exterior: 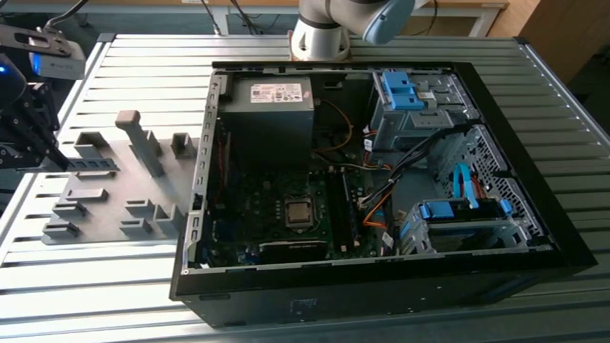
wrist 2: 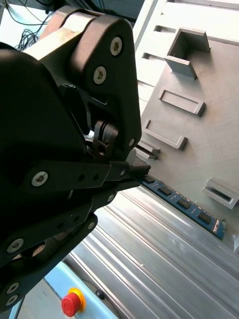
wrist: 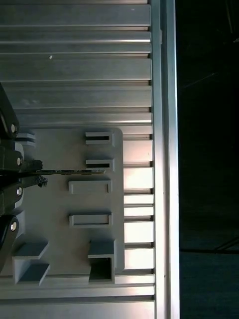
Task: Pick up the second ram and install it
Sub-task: 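Pick up the second ram and move it above second insertion slot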
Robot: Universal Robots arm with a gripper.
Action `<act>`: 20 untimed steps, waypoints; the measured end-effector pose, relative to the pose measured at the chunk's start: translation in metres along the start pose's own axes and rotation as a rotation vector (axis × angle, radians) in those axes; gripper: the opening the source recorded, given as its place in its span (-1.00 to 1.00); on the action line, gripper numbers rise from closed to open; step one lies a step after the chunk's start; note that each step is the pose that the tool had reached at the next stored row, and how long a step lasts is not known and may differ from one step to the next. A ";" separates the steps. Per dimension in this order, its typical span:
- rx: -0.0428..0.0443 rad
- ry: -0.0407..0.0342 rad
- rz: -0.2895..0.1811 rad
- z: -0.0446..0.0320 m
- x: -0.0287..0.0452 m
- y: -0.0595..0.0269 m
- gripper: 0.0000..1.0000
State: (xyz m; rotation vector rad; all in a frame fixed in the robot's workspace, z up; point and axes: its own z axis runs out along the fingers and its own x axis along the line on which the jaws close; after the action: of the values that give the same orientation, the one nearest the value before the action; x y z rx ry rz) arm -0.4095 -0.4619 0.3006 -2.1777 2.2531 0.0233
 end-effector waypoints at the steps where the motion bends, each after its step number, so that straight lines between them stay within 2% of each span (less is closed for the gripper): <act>1: -0.0002 0.0002 0.000 -0.0005 0.0000 0.0000 -0.72; 20: 0.0000 0.0000 0.000 -0.0143 -0.0002 0.0001 -0.72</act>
State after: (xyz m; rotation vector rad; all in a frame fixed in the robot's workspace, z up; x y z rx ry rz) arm -0.4095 -0.4619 0.3150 -2.1778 2.2531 0.0232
